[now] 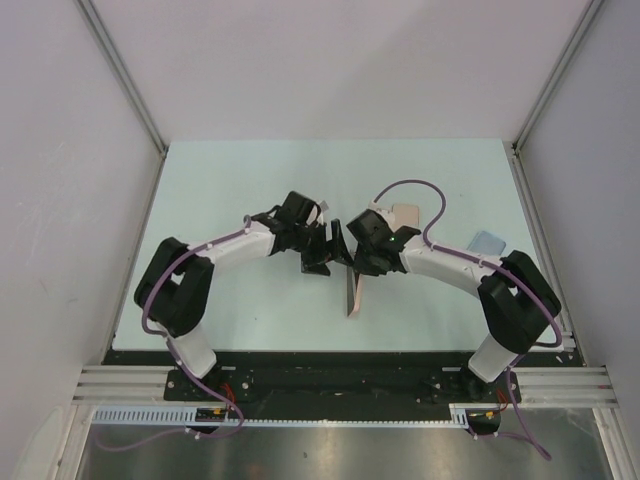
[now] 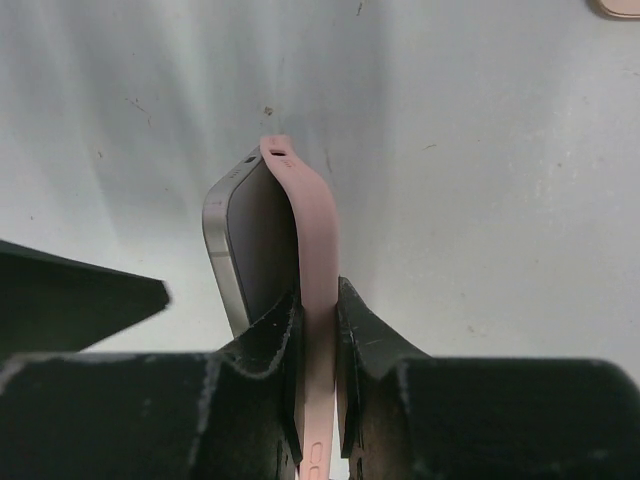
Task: Take the phone out of the phone case
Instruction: Remove the phone case from the phone, then place the phone case at the center of the board, then place the phone at the center of the board, then reset both arms
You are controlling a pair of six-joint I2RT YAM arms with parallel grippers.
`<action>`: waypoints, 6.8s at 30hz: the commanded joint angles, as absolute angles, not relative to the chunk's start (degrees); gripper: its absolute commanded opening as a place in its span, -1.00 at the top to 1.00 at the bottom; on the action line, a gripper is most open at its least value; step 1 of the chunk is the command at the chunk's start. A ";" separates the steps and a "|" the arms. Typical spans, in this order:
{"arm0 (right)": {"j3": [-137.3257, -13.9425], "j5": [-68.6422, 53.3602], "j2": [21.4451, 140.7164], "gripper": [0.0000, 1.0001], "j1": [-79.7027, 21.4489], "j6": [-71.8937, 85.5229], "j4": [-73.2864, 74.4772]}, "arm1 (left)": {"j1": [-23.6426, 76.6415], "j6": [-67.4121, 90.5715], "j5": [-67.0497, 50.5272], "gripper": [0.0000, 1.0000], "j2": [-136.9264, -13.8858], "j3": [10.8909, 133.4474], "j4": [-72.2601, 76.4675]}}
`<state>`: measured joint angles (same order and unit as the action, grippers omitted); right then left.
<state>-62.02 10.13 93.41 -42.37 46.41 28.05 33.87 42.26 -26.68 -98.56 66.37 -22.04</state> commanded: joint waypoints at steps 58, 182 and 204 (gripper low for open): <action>-66.45 19.95 92.29 1.00 -44.65 48.25 31.46 | 39.11 39.82 -0.88 1.00 -108.46 75.94 -42.01; -46.41 4.83 54.93 -0.99 -4.22 27.42 33.49 | 23.12 23.38 1.93 -0.99 -68.57 64.43 -35.42; -45.00 5.80 52.56 -0.99 -4.48 28.56 32.34 | 23.03 22.33 1.32 -0.99 -58.88 64.95 -40.16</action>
